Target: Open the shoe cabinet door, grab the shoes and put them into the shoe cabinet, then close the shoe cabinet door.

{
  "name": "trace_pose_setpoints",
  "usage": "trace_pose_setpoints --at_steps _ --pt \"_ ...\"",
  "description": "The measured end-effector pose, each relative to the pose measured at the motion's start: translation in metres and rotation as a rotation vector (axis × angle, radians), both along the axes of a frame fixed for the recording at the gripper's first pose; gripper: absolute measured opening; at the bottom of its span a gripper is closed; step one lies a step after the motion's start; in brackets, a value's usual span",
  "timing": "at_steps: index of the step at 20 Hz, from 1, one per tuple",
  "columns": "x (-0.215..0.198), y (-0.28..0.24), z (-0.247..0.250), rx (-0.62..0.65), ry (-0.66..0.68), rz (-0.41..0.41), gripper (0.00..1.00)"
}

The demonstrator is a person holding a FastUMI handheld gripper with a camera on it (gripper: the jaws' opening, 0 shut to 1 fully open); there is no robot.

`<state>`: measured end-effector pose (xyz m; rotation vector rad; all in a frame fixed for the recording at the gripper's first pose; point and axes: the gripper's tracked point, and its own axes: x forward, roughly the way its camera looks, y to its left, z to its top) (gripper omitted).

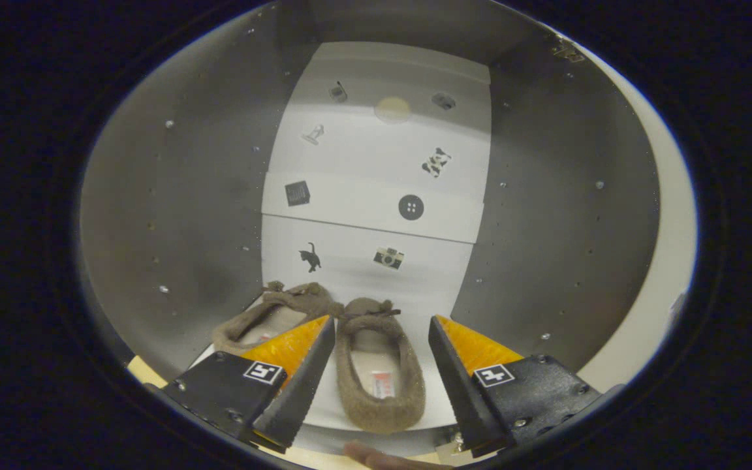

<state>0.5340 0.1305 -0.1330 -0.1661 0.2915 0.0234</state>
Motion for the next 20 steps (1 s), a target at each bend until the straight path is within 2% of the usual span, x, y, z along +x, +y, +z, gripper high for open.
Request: trace_pose_setpoints --at_steps 4,6,11,14,17,20 --pt "-0.062 -0.003 0.037 0.039 -0.030 0.007 0.99" --pt "-0.098 -0.016 0.054 0.039 -0.043 -0.028 0.99" --pt "-0.202 -0.029 0.109 0.040 -0.143 -0.007 0.99" --pt "-0.269 -0.044 0.144 -0.007 -0.229 -0.014 1.00" --pt "-0.330 -0.053 0.165 -0.025 -0.290 0.010 1.00" --pt "-0.390 -0.069 0.164 -0.036 -0.274 0.086 1.00"
